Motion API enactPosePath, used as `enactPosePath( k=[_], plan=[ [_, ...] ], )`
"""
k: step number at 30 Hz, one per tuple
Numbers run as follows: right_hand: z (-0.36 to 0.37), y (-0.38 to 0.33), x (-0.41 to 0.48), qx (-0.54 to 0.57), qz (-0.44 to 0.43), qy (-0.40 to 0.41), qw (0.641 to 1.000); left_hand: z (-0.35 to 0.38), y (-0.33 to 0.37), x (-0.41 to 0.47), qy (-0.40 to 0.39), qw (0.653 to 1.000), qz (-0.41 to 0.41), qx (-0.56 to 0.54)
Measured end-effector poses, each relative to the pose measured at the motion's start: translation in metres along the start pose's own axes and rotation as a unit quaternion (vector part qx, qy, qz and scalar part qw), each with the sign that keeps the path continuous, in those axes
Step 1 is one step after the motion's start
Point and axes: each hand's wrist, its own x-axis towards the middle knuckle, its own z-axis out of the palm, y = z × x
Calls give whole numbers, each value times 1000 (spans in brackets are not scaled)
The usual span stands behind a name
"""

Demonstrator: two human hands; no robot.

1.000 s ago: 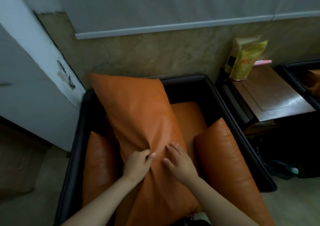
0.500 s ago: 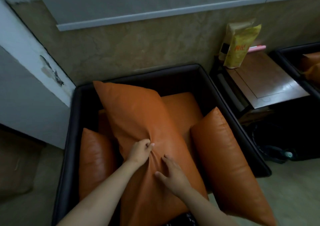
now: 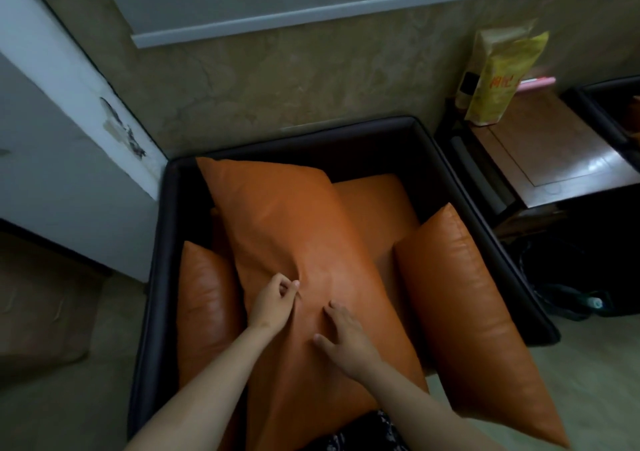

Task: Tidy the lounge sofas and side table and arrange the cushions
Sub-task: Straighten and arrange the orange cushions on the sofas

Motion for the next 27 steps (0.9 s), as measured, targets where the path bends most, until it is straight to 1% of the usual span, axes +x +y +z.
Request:
enactPosePath(
  k=[2,5,8,12,14,20,24,27],
  plan=[
    [6,-6,1,-9,-9,-5,1000,-4,-13,-3,29,999,-28,-20],
    [14,-16,0,-12,-15,-30,999,-10,-38,-8,63,991,-111,-28],
    [21,-22,0,-25,-15,-37,999,-14,-59,-16,55,979,-191,-39],
    [20,-28,0,-21,-9,-30,999,-17,-74,-24,56,951,-267,-148],
    [17,-30,1,-12,-8,-28,1000,-15,-79,-26,60,942,-281,-173],
    [17,-31,-2,6,4,-14,1000,-3,-89,-26,37,936,-286,-201],
    [23,-31,-7,5,3,-11,1000,4,-101,-24,21,922,-314,-226],
    [28,-28,-12,10,13,-5,1000,6,-94,-28,19,917,-320,-237]
  ],
)
